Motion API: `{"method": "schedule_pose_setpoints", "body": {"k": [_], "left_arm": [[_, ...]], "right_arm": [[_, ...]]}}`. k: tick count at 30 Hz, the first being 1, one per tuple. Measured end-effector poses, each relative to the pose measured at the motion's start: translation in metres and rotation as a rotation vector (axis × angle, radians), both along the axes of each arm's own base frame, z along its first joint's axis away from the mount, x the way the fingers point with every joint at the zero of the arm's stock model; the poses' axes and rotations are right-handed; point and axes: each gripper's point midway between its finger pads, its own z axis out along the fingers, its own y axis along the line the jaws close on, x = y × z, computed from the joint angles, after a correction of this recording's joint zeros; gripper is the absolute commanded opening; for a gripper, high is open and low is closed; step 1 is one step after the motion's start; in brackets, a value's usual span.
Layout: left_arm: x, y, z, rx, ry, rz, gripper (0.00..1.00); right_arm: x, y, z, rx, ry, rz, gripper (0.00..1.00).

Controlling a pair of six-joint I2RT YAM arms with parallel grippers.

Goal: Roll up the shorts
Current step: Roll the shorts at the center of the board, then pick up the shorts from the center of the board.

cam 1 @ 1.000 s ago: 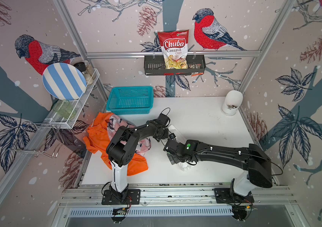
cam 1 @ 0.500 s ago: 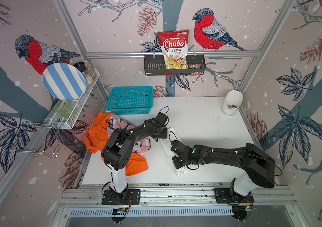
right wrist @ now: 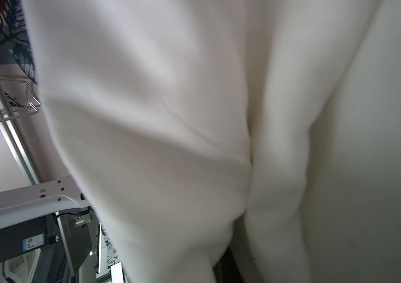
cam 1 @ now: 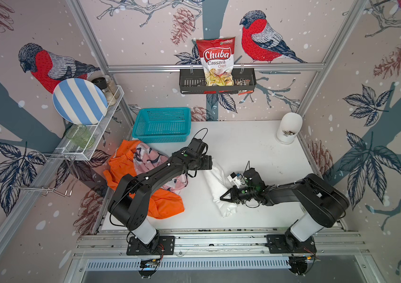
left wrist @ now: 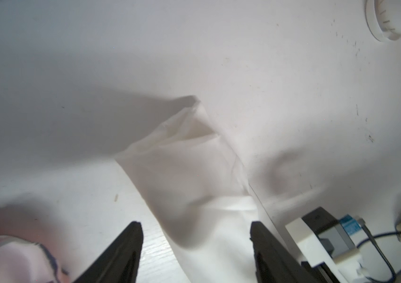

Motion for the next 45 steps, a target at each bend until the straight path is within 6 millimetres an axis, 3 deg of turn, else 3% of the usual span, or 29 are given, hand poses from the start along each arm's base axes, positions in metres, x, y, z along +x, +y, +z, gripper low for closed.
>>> {"method": "schedule_pose_setpoints", "body": {"k": [2,4,6,9,12,15,19,24,27,31,34,37,41,43,45], "left_arm": [[-0.001,-0.009,-0.014,0.000,0.025,-0.018,0.57],[0.000,-0.016,-0.031,0.006,0.058,-0.030,0.40],[0.004,-0.019,-0.047,0.020,0.083,-0.031,0.26],[0.012,-0.025,-0.060,0.036,0.100,-0.033,0.17],[0.019,-0.026,-0.074,0.066,0.105,-0.029,0.14],[0.020,-0.025,-0.081,0.076,0.114,-0.036,0.14],[0.020,-0.027,-0.082,0.071,0.118,-0.056,0.14],[0.021,-0.025,-0.082,0.072,0.116,-0.067,0.14],[0.021,-0.025,-0.081,0.062,0.123,-0.069,0.14],[0.021,-0.023,-0.082,0.052,0.132,-0.067,0.14],[0.021,-0.022,-0.082,0.045,0.135,-0.070,0.14],[0.020,-0.019,-0.082,0.040,0.140,-0.069,0.15],[0.019,-0.014,-0.081,0.038,0.143,-0.062,0.19],[0.019,-0.012,-0.079,0.039,0.143,-0.058,0.25],[0.019,-0.008,-0.075,0.039,0.138,-0.051,0.37]], "right_arm": [[0.002,-0.002,-0.002,0.006,0.004,0.005,0.20],[0.003,-0.005,-0.003,0.007,0.004,0.006,0.22],[0.004,-0.007,-0.006,-0.009,-0.005,0.012,0.29],[0.010,-0.007,-0.007,-0.085,-0.056,0.006,0.46],[0.022,-0.009,0.004,-0.217,-0.160,-0.029,0.65],[0.035,-0.010,0.029,-0.348,-0.290,-0.066,0.79],[0.042,-0.005,0.068,-0.527,-0.454,-0.089,0.85],[0.032,0.002,0.090,-0.773,-0.620,-0.078,0.90],[0.022,0.013,0.086,-0.909,-0.695,-0.049,0.95],[0.010,0.019,0.050,-1.106,-0.766,0.030,0.98],[0.008,0.011,0.018,-1.242,-0.795,0.093,0.92],[0.010,0.000,-0.003,-1.344,-0.811,0.131,0.67],[0.012,-0.004,-0.009,-1.368,-0.835,0.138,0.27],[0.013,-0.001,-0.008,-1.349,-0.843,0.144,0.17],[0.010,0.003,-0.003,-1.300,-0.832,0.153,0.11]]}}
